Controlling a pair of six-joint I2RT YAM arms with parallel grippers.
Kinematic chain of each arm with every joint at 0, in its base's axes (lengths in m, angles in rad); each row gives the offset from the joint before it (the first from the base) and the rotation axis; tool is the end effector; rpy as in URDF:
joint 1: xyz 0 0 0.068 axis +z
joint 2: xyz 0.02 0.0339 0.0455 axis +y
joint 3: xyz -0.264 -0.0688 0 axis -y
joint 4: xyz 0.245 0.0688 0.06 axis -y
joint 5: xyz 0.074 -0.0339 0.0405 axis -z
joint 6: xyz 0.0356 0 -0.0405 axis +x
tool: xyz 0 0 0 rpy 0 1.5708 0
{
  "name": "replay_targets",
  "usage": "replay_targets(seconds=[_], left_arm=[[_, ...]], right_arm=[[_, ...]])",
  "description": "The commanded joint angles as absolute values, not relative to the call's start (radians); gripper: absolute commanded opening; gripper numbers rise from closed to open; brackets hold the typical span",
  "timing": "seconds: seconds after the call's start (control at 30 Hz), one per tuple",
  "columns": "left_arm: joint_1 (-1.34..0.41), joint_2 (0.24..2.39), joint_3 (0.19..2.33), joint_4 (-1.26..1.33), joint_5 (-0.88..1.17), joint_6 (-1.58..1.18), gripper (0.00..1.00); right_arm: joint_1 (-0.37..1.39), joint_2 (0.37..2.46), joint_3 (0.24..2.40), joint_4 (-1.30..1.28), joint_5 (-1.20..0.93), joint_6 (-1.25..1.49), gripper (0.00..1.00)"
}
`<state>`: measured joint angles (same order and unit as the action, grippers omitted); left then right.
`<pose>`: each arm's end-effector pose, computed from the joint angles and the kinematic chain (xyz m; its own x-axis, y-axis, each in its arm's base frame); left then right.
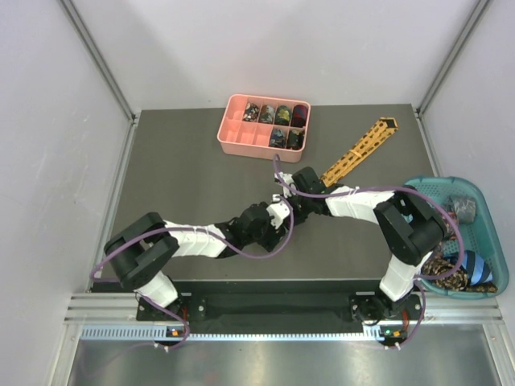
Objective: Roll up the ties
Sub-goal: Roll the tie
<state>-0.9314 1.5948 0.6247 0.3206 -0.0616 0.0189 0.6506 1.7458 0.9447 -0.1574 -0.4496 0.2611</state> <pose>0.1817 -0.2407 0.1430 -0.3462 0.4972 -0.7955 0.7784 0.6256 0.0523 0.2616 0.2185 0.1525 -0.8212 -0.3329 -0.4635 -0.5509 0.6741 0.4920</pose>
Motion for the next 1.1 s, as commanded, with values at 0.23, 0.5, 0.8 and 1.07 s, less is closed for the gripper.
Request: replay_targets(seconds=[0.23, 0.5, 0.8, 1.07], left_arm=[[-0.933, 1.293, 0.471, 0.543, -0.219, -0.032, 0.96], [-0.93, 1.394, 0.586, 0.357, -0.196, -0.063, 0.95], [-0.933, 1.512, 0.669, 0.229, -0.149, -0.027, 0.99], [-0.936, 1.566, 0.681, 0.219, -0.124, -0.009, 0.99]], right_arm=[[0.637, 1.738, 0.976, -0.133, -0.463, 0.248, 0.0], [0.638, 1.73, 0.966, -0.118, -0.463, 0.252, 0.0], [0.638, 1.736, 0.966, -0.121, -0.466, 0.247, 0.0], [0.638, 1.741, 0.971, -0.124, -0.477, 0.247, 0.0]])
